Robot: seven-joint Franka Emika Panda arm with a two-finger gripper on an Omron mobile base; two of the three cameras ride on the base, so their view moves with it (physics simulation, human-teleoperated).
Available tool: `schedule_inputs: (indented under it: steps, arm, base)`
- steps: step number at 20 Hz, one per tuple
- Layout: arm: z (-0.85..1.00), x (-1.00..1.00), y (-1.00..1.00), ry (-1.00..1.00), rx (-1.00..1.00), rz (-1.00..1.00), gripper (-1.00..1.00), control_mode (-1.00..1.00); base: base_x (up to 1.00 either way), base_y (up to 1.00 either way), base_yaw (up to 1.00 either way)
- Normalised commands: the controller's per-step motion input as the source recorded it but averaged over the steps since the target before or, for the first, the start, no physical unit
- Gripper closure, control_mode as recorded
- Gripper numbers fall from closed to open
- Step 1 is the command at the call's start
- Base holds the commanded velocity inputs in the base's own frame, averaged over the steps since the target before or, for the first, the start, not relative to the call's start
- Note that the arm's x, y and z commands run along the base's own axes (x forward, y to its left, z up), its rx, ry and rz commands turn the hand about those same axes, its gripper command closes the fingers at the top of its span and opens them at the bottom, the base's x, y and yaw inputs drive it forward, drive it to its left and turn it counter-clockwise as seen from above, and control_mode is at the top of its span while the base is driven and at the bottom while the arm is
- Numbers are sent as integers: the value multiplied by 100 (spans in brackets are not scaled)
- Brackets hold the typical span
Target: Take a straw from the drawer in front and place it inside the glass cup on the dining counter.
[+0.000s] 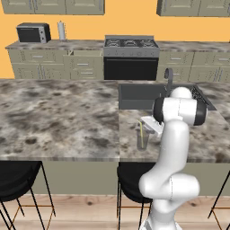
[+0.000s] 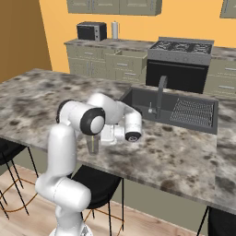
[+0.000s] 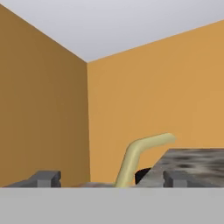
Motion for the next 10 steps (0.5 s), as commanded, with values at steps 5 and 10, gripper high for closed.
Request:
schedule_inputs:
  steps: [5,10]
  arm:
    - [0,0,0,-5,-22,-1,-100,-100]
    - [0,0,0,-1,-30,-7,-100,-100]
  base:
    - [0,0,0]
    - [0,0,0]
